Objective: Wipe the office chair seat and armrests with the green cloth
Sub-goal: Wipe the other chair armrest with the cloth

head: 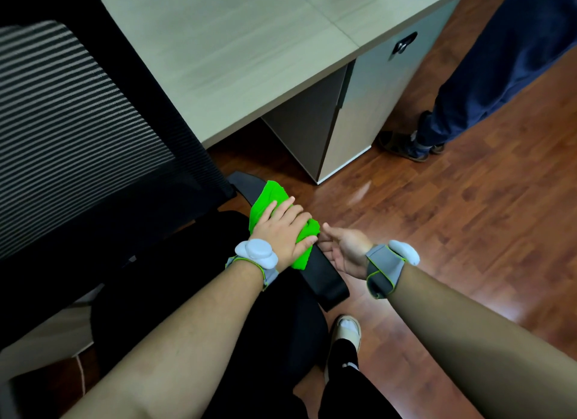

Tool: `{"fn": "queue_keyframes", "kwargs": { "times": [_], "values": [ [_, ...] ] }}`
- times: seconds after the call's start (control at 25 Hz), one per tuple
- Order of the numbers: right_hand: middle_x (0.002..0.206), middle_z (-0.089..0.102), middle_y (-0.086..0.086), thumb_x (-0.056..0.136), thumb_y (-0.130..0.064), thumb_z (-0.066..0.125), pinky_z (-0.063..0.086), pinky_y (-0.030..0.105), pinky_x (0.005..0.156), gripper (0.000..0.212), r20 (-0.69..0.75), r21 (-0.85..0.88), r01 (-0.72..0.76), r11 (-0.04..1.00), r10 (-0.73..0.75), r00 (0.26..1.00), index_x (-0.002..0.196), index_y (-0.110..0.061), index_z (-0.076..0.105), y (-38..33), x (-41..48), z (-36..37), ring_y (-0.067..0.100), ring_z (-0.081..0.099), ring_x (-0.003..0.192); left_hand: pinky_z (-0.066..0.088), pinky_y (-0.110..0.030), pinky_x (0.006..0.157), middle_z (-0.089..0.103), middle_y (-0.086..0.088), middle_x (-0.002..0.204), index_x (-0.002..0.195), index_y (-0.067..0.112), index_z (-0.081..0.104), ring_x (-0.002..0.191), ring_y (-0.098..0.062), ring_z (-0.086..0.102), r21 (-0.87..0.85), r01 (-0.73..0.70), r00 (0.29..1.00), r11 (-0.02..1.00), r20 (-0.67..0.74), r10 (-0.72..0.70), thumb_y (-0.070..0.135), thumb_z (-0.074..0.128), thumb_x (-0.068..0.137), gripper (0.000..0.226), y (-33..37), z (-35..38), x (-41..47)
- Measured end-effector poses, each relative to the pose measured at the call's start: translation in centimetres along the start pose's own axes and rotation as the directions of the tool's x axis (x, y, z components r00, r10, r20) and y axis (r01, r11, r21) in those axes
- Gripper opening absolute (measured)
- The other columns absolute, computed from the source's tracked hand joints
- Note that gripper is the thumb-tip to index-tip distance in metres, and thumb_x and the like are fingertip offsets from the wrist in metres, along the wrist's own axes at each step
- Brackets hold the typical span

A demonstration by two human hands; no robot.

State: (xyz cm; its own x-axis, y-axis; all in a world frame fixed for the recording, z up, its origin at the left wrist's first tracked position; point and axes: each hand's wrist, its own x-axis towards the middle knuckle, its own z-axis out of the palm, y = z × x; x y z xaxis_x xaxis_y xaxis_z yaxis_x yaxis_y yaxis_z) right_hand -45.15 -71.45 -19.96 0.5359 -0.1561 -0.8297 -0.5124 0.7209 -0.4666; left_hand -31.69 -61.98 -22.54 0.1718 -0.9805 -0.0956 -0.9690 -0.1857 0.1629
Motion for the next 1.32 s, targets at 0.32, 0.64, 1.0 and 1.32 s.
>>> {"fn": "queue_keyframes", "kwargs": {
  "times": [0.32,0.64,1.0,1.32],
  "values": [
    [0.080,0.059,0.019,0.098,-0.006,0.038,0.043,0.033,0.070,0.020,-0.017,-0.135,0.179,0.975,-0.183,0.983,0.092,0.002,0.056,0.0,1.4,1.4,0.023,0.055,0.067,0.016,-0.043,0.116,0.041,0.002,0.148,0.133,0.025,0.049,0.144,-0.021,0.023,-0.005,0.084,0.996,0.996,-0.039,-0.084,0.058,0.031,0.091,0.056,-1.0,0.3,0.0],
    [0.078,0.060,0.012,0.100,-0.012,0.034,0.044,0.026,0.066,0.032,-0.010,-0.347,0.158,0.924,-0.172,0.985,0.077,-0.009,0.057,0.0,2.7,0.8,0.013,0.057,0.063,0.004,-0.036,0.116,0.028,0.008,0.154,0.139,0.033,0.039,0.147,-0.013,0.008,-0.008,0.135,0.990,0.991,0.051,-0.134,0.055,0.033,0.093,0.051,-5.5,-0.4,2.8],
    [0.075,0.066,0.008,0.099,-0.014,0.038,0.048,0.020,0.060,0.027,-0.060,-0.438,0.149,0.887,-0.194,0.979,0.084,-0.008,0.060,-0.3,2.8,0.8,0.001,0.060,0.054,0.006,-0.042,0.118,0.025,-0.004,0.156,0.140,0.023,0.040,0.147,-0.027,0.010,0.049,0.181,0.981,0.982,0.061,-0.184,0.054,0.031,0.092,0.058,-2.0,0.0,1.6],
    [0.089,0.052,0.017,0.099,-0.019,0.041,0.034,0.036,0.073,0.040,-0.078,-0.482,0.201,0.853,-0.270,0.960,0.096,0.020,0.053,0.5,3.1,0.6,0.025,0.042,0.079,0.004,-0.042,0.117,0.016,0.005,0.159,0.140,0.033,0.037,0.148,-0.020,-0.001,0.009,0.243,0.962,0.970,0.128,-0.242,0.055,0.031,0.094,0.051,-4.5,-0.7,3.1]
  ]
}}
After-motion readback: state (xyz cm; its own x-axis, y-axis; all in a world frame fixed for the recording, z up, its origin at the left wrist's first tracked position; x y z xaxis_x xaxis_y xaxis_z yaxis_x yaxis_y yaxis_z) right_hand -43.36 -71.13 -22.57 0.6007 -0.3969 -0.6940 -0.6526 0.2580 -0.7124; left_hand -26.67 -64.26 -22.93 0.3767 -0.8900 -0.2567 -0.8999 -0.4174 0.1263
